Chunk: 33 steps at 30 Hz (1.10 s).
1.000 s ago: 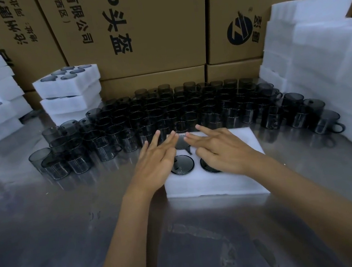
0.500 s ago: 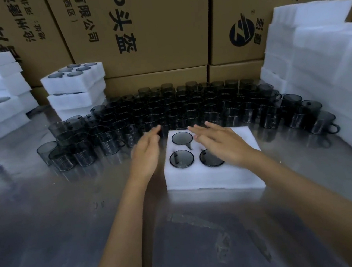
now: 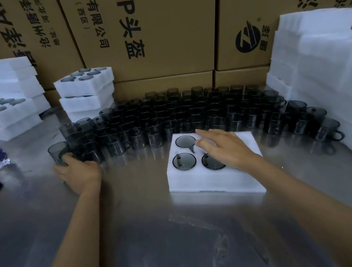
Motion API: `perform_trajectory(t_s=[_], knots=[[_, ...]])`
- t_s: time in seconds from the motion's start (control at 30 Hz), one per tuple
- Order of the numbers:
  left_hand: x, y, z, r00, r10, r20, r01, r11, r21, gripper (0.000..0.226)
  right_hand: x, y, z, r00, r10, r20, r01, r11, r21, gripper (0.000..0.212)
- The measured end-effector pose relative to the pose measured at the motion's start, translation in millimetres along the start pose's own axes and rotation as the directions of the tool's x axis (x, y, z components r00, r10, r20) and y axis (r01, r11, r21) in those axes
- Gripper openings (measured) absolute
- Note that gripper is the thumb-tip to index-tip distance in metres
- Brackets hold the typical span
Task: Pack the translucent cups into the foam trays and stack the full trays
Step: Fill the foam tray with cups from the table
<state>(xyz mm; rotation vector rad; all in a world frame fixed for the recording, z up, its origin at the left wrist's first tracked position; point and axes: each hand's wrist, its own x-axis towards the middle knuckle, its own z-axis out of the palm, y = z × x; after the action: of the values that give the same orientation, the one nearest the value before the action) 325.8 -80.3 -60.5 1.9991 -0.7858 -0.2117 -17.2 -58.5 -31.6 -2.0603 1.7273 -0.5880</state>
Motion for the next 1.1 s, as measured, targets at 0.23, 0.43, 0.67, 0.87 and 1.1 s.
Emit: perform_trajectory(t_s=[0.23,0.43,0.67,0.87,1.1], knots=[[-10,-6,-2,0.989,0.078,-0.123,-0.094,0.987,-0.127,0.023,-2,-2,-1,1.000,0.013,-0.010,-0.013,1.000,0.007,0.058],[-38,21,-10,0.924,0.307,-0.227,-0.376,0.835,-0.402,0.040,-1,-4,-1,0.999,-0.013,-0.045,0.011,0.998,-0.058,0.059],[-96,83,-5,0.807,0.486,0.335,-0.080,0.652,-0.754,0.049,3,-3,-5,0.994,0.090,-0.066,-0.094,0.993,-0.073,0.053],[-121,111,19,0.508,0.542,0.669,0.208,0.677,-0.706,0.042,1,1,-39,0.985,0.174,-0.014,-0.130,0.786,0.604,0.032],[-129,130,44,0.307,0.596,0.742,0.153,0.739,-0.656,0.041,-19,1,-65,0.978,0.133,-0.161,0.031,0.670,0.742,0.017]])
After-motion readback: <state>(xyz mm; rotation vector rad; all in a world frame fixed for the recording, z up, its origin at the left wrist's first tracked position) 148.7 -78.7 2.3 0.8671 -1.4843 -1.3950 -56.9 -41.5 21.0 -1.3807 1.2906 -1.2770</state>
